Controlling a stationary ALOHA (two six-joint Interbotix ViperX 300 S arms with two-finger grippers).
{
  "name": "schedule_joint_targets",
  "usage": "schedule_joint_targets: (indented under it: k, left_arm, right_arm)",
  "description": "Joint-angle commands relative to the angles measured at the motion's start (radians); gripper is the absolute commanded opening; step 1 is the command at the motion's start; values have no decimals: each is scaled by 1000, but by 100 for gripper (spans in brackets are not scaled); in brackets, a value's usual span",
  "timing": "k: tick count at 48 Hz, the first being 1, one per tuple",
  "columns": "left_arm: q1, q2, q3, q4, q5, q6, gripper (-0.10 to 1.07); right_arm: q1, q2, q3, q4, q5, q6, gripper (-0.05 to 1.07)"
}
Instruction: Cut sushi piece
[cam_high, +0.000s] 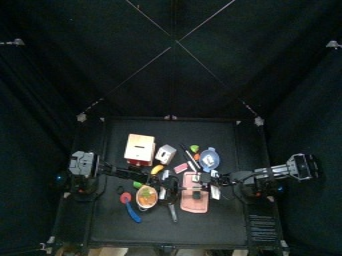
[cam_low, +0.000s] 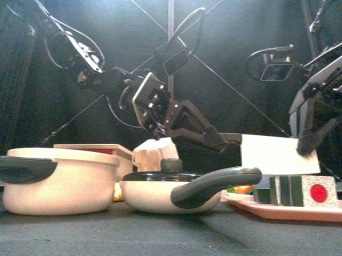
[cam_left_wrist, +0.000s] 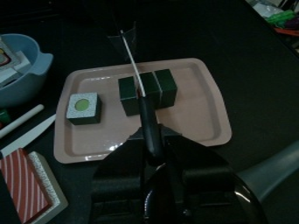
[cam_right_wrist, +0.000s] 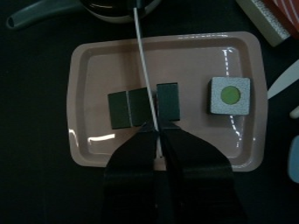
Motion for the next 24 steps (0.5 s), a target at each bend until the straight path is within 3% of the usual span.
schedule_joint_targets:
  k: [1,24]
  left_arm:
    - [-26,-5,-17,3,-5,3,42]
    - [-28,26,-31,-15,-5,3,42]
  right_arm:
    - [-3,5,-5,0,-12,2,30]
    - [0,117,-8,18,-21,2,30]
